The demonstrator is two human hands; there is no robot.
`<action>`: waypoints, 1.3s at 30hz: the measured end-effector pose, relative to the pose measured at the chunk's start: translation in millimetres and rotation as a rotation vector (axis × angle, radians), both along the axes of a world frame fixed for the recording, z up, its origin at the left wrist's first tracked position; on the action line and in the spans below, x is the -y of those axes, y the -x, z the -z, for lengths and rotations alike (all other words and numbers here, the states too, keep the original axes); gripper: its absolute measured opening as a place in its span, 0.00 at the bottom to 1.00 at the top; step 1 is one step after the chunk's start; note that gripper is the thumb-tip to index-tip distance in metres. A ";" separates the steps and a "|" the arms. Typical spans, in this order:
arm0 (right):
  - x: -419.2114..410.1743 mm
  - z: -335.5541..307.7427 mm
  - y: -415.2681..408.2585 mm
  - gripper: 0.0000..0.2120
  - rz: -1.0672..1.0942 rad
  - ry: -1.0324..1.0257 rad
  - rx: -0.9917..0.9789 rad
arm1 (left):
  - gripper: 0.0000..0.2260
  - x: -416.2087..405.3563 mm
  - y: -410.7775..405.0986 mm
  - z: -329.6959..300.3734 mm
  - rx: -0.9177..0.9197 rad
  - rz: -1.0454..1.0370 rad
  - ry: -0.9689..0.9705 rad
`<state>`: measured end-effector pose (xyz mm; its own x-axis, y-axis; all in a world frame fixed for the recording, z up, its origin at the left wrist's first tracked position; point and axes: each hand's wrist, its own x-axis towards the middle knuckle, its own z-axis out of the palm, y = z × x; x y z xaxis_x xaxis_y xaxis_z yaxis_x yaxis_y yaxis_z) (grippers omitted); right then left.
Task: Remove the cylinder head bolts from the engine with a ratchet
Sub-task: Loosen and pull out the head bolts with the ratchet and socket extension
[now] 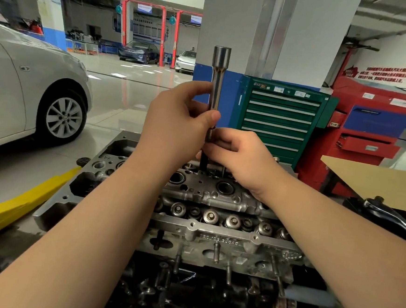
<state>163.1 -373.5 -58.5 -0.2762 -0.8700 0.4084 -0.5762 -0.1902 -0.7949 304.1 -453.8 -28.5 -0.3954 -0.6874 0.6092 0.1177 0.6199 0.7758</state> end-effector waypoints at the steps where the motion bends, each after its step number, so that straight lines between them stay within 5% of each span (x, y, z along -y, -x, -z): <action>1: -0.5 -0.2 0.4 0.11 0.008 0.000 0.001 | 0.19 -0.7 0.3 0.2 -0.001 0.033 -0.011; 7: 0.7 -2.8 -0.5 0.23 0.138 0.066 -0.107 | 0.13 -3.3 1.7 -1.1 0.039 -0.026 0.071; 13: -1.2 -1.2 2.3 0.09 0.013 0.063 -0.029 | 0.13 -1.8 -0.3 -0.9 -0.006 0.035 -0.026; 18: 0.0 -1.8 -0.2 0.22 0.137 0.141 -0.091 | 0.13 -7.1 -0.3 -1.1 0.036 0.015 0.085; 26: 0.2 -1.6 -1.2 0.07 0.085 0.082 -0.117 | 0.16 -3.2 1.4 -0.6 -0.001 0.054 0.023; 31: -2.2 -3.6 -4.4 0.18 0.150 0.097 -0.138 | 0.13 -5.1 1.0 -0.8 0.015 -0.015 0.111; 39: -1.8 -3.3 -1.7 0.09 0.056 0.063 -0.082 | 0.19 -0.1 1.2 0.3 -0.008 0.034 0.117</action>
<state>164.7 -371.6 -55.3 -0.2872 -0.8262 0.4847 -0.6496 -0.2039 -0.7325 302.9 -453.7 -28.8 -0.4118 -0.5974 0.6882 0.1464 0.7020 0.6970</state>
